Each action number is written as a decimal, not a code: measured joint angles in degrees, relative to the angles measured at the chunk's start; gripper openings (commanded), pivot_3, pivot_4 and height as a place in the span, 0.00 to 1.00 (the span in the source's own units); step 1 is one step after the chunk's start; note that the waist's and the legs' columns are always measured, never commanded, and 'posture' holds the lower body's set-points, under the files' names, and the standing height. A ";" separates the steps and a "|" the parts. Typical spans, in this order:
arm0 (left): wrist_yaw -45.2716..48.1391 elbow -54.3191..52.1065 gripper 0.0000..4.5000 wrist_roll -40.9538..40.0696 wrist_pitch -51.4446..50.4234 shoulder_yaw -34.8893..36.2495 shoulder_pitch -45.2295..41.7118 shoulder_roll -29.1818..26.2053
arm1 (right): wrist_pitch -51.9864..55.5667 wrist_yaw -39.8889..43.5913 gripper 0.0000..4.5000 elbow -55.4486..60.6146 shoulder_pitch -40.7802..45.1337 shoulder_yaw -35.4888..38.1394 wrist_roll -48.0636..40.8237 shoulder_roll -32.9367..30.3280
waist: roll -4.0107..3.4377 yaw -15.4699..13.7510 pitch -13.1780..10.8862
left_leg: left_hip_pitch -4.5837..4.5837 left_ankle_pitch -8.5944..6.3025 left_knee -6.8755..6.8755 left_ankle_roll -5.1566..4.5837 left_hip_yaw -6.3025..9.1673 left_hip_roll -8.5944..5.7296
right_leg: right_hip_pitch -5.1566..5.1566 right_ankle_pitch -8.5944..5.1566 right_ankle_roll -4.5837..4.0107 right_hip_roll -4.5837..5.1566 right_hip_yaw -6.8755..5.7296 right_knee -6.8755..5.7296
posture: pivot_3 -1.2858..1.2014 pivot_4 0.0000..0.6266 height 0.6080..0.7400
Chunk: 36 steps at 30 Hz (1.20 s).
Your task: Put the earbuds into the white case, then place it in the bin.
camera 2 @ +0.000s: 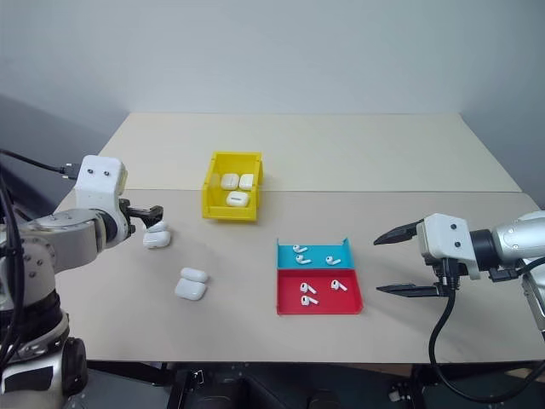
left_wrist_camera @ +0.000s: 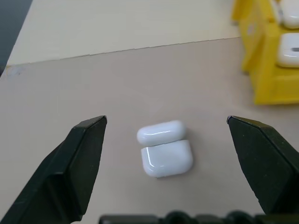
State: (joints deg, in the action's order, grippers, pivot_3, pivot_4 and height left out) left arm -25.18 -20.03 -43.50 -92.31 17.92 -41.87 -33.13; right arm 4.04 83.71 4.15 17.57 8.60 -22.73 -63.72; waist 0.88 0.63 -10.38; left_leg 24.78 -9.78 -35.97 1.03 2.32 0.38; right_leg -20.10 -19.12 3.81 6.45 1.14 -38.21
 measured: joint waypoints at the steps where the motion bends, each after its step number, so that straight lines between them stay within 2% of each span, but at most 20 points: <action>1: -1.85 2.33 1.00 -0.80 0.00 -0.02 -1.04 -0.01 | 0.22 -0.11 1.00 0.07 -0.04 -0.11 0.03 0.00 | 0.00 0.10 0.00 | 0.00 0.00 0.00 0.00 0.00 0.00 | 0.00 0.00 0.00 0.00 0.01 -0.01 | 0.52 0.24 1.00; 7: -11.90 17.01 1.00 -12.21 0.00 -1.10 -7.93 -2.52 | 1.62 -1.27 1.00 0.45 -0.28 -0.51 0.15 0.00 | 0.01 0.08 0.00 | 0.00 0.02 0.00 0.04 0.02 -0.04 | -0.03 0.00 0.00 0.03 0.02 -0.08 | 0.52 0.24 1.00; 11: -19.80 25.10 1.00 -23.08 0.00 -3.40 -11.04 -5.21 | 1.97 -2.05 1.00 1.46 -1.48 -0.52 0.17 -0.01 | 0.01 0.10 0.01 | 0.00 0.04 0.00 0.07 0.05 -0.05 | -0.06 0.00 0.01 0.05 0.03 -0.12 | 0.52 0.24 1.00; 18: -29.98 32.80 1.00 -35.59 0.00 -7.01 -12.43 -8.59 | 3.46 -2.92 1.00 3.29 -4.39 -0.05 0.11 -0.07 | 0.01 0.09 0.01 | -0.02 0.09 -0.01 0.16 0.07 -0.09 | -0.09 0.00 0.01 0.07 0.07 -0.26 | 0.52 0.24 1.00; 28: -33.46 38.55 1.00 -37.80 0.00 -10.26 -13.29 -8.50 | 4.12 -3.90 1.00 4.23 -5.07 0.11 0.08 -0.10 | 0.02 0.07 0.02 | -0.02 0.29 0.00 0.49 0.05 -0.11 | -0.09 0.00 0.01 0.07 0.07 -0.24 | 0.52 0.24 1.00; 36: -30.71 41.34 1.00 -33.82 0.00 -11.29 -13.39 -6.88 | 4.55 -3.94 1.00 4.26 -5.07 0.14 0.07 -0.31 | 0.03 0.09 0.02 | -0.02 0.29 0.00 0.49 0.05 -0.14 | -0.09 0.00 0.01 0.09 0.07 -0.24 | 0.52 0.24 1.00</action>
State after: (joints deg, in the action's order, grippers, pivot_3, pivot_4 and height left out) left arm -55.88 21.32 -77.32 -92.32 6.63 -55.25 -40.00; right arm 8.59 79.77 8.42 12.49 8.74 -22.66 -64.03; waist 0.91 0.72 -10.36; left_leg 24.76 -9.49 -35.97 1.52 2.36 0.24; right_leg -20.18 -19.12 3.82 6.54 1.21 -38.45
